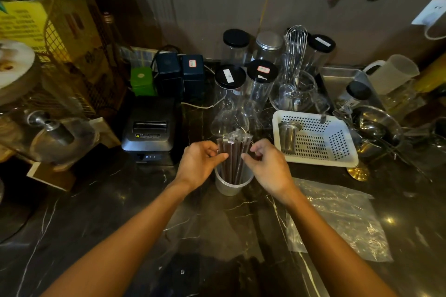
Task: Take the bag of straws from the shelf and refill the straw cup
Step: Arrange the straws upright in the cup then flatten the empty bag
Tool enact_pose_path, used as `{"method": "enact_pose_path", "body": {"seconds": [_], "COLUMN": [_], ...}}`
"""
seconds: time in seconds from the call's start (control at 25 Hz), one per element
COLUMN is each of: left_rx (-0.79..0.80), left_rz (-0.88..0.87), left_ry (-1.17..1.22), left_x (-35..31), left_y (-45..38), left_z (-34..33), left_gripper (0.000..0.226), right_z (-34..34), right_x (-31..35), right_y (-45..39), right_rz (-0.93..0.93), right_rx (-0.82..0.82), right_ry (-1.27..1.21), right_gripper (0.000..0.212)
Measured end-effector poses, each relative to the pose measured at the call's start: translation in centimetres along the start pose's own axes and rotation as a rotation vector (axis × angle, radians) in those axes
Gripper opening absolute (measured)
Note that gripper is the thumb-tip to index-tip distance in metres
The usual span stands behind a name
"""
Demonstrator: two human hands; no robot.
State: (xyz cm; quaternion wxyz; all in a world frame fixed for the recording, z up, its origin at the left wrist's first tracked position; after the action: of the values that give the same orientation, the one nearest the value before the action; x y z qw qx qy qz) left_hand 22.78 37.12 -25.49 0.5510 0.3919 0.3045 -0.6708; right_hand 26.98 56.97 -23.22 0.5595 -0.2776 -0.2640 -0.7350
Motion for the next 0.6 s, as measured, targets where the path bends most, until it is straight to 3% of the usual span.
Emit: {"method": "enact_pose_path", "body": {"seconds": [0.2, 0.6], "left_rx": [0.118, -0.132], "left_rz": [0.047, -0.008], "left_ry": [0.122, 0.142], "left_x": [0.3, -2.8], "left_y": [0.1, 0.2], "left_z": [0.6, 3.9], "left_gripper": [0.014, 0.010], "right_z": [-0.1, 0.1], "right_x": [-0.1, 0.0], "right_y": [-0.1, 0.2], "right_rz": [-0.025, 0.052], "right_rx": [0.019, 0.104], "right_ry": [-0.026, -0.073], "right_gripper": [0.016, 0.026]}}
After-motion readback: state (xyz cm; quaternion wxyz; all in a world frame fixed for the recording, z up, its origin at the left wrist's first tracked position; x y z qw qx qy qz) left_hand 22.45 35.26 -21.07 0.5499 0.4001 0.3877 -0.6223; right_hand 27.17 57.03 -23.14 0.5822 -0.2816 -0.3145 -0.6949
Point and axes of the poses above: each hand's wrist, its own y-axis away from the middle knuckle, its own z-axis out of the back of the hand, x = y × z, the point moved 1 cm from there along -y, towards the middle knuckle, and after that the axes turned 2 degrees about -x, right-handed, at the moved point
